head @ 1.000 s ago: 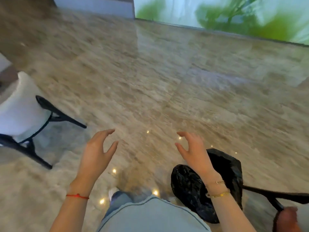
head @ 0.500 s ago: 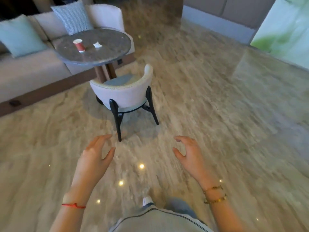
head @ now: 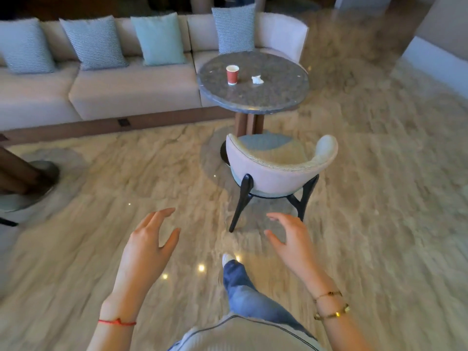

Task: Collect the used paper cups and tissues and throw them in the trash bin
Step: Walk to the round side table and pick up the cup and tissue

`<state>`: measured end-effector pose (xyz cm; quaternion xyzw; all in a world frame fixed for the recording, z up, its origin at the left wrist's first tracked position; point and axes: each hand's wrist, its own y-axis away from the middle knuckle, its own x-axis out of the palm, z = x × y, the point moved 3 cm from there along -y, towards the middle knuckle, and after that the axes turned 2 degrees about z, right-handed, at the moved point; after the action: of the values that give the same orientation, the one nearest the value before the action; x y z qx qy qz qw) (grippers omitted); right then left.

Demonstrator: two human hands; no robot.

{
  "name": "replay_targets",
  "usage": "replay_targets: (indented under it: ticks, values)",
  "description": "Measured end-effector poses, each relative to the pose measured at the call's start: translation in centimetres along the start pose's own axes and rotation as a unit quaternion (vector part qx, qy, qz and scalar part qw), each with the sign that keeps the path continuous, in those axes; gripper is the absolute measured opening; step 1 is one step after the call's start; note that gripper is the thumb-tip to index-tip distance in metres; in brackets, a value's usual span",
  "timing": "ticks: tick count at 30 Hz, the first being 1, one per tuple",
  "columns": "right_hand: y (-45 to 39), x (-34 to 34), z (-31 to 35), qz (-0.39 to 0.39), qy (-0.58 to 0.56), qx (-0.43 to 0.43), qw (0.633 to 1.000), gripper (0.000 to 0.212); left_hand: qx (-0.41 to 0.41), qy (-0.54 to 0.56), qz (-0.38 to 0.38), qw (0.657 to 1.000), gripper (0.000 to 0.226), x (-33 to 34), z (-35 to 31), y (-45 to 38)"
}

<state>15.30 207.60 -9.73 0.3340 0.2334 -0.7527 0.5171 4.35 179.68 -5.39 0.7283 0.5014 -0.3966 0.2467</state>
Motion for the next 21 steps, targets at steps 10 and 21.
replay_targets:
  ticks: [10,21]
  values:
    - [-25.4,0.3,4.4,0.046,0.003,-0.076,0.996,0.032,-0.062,-0.001,-0.084,0.995,0.041,-3.9,2.8,-19.2]
    - [-44.7,4.5,5.4,0.047,0.004,-0.052,0.998,0.032,-0.042,0.006,-0.067,0.997,0.041,-4.1,7.4,-40.4]
